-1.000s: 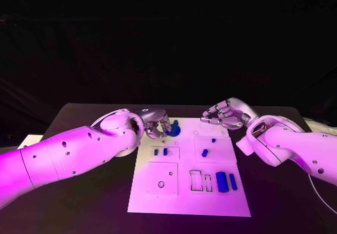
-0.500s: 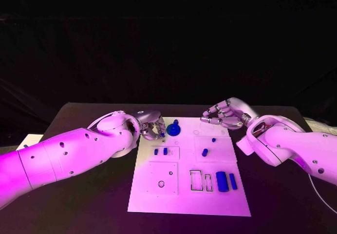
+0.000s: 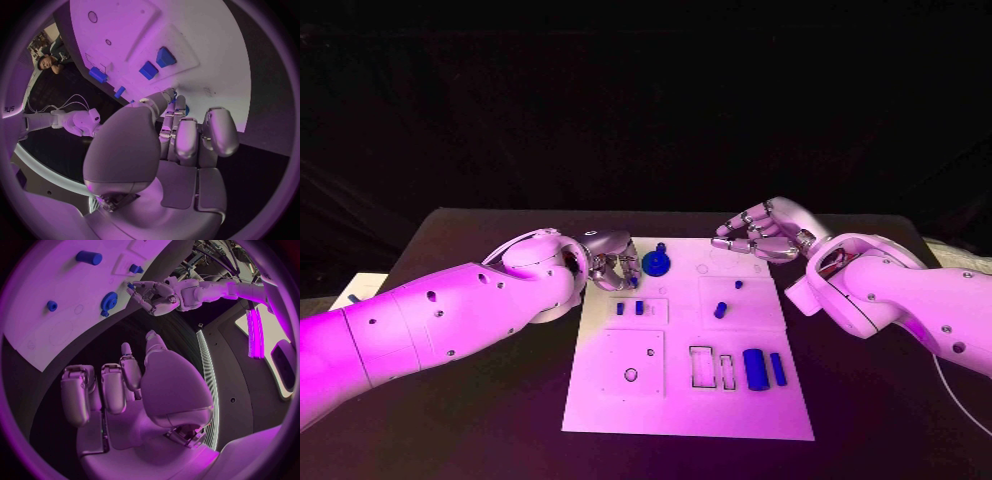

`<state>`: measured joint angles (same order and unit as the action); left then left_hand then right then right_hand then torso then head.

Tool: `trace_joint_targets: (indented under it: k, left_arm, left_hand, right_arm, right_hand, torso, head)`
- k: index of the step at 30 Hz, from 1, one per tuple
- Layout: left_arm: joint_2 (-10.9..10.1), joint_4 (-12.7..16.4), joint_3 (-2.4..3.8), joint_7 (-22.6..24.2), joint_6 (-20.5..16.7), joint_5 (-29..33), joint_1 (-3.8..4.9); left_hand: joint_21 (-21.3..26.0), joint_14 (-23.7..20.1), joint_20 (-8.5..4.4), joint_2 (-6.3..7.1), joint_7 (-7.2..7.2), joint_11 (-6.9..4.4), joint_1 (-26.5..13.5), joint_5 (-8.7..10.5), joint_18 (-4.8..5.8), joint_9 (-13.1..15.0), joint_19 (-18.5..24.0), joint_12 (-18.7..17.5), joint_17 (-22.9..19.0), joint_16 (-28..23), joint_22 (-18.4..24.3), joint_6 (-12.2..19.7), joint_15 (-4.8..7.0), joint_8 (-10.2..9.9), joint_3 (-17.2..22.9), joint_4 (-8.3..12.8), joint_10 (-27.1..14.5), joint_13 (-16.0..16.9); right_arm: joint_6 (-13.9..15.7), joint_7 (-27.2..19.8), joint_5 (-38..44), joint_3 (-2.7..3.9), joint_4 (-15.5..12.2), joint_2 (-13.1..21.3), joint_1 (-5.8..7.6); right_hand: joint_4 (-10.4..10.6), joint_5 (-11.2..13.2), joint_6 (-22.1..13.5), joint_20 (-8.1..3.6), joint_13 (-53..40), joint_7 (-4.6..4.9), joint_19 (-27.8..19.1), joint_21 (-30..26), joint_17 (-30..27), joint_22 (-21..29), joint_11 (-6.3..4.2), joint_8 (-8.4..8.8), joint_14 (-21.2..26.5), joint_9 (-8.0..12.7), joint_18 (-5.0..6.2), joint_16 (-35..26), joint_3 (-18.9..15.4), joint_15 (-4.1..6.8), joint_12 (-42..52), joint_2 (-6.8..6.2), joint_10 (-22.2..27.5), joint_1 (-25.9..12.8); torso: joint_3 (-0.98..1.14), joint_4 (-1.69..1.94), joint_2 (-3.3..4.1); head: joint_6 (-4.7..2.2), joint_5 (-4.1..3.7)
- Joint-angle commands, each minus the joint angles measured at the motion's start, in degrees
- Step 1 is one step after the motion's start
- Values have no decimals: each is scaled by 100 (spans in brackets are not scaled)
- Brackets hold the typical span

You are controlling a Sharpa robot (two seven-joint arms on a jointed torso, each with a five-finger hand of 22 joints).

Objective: Assemble the parts on the task board

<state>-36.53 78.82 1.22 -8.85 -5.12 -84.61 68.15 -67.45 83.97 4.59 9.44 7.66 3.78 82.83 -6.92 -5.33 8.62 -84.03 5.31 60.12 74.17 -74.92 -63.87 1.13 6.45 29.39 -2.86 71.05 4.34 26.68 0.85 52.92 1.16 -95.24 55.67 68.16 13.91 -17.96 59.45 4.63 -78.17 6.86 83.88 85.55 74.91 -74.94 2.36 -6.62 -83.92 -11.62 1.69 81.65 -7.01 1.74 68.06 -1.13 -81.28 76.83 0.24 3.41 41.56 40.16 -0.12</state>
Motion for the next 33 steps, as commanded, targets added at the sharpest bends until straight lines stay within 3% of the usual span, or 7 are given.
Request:
trace_joint_targets:
  k: [1,33]
  left_arm:
    - [16,8,0,-28,253,25,-5]
    - [145,-107,-49,-209,402,-138,-24]
  left_hand:
    - [-11,129,-19,-20,9,-2,-64,24,100,0,-144,-25,-16,2,-313,-45,6,-22,15,18,33,7]
    - [9,112,-8,25,43,28,-157,45,99,-39,-133,-119,-72,-1,-312,12,-13,-103,-7,27,-18,3]
  right_arm:
    - [-50,-44,37,0,-2,-5,-4]
    - [-75,-43,37,0,1,-11,-4]
  right_hand:
    - [-10,-20,-19,0,131,5,-36,-35,153,-726,-25,31,-325,-6,46,-24,-32,11,-10,58,1,-7]
    - [-14,-20,-19,-1,133,5,-41,-40,147,-720,-25,31,-324,-12,47,-31,-36,12,-13,62,2,-1]
  torso:
    - [0,4,-3]
    - [3,-3,-3]
  head:
    - [5,1]
    - [16,-6]
